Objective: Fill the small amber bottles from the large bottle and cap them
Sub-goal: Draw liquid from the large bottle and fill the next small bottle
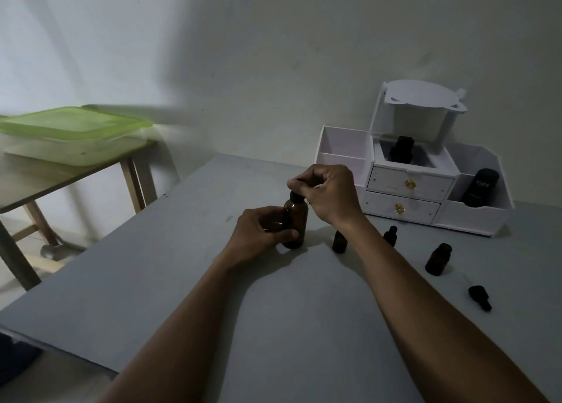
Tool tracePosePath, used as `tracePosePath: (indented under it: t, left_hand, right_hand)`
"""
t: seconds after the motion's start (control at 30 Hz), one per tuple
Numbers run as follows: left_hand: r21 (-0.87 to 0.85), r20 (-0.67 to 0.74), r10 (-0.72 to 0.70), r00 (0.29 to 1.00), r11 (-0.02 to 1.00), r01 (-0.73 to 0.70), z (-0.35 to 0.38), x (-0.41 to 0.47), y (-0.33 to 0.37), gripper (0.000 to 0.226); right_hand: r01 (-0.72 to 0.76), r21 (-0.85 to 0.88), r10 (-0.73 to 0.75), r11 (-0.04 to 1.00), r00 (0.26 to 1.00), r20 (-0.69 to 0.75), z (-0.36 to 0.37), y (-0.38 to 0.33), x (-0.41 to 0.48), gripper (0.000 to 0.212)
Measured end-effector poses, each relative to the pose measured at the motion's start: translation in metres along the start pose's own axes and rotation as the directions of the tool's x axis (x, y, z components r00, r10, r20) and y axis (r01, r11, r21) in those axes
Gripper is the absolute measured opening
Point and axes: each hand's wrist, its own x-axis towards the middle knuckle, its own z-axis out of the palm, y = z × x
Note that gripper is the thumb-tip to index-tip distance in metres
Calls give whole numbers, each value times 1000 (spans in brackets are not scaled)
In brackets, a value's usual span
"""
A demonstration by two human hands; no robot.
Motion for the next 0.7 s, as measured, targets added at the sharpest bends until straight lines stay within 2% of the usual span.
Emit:
tracePosePath:
  t: [0.33, 0.5, 0.57, 0.63, 0.7]
  left_hand:
    - [-76, -6, -67, 998, 995, 66, 2, -3, 1, 47]
    - [-89, -7, -24, 1000, 996, 24, 2, -6, 2, 50]
    - [-79, -75, 20, 997, 997, -26, 2, -8, 5, 57]
    - [-36, -235, 74, 969, 996, -85, 5, -13, 13, 65]
    - [-3, -406, 146, 902, 987, -162, 12, -24, 27, 52]
  right_hand:
    - [-6, 104, 13, 995, 998, -65, -18, -17, 7, 12]
    - [28, 191, 4, 981, 987, -164, -50, -45, 23, 10]
    - [65, 209, -20, 976, 978, -209, -68, -55, 26, 7]
    - [95, 228, -34, 969, 966, -258, -88, -61, 25, 7]
    - [112, 241, -33, 964, 950, -311, -109, -61, 20, 9]
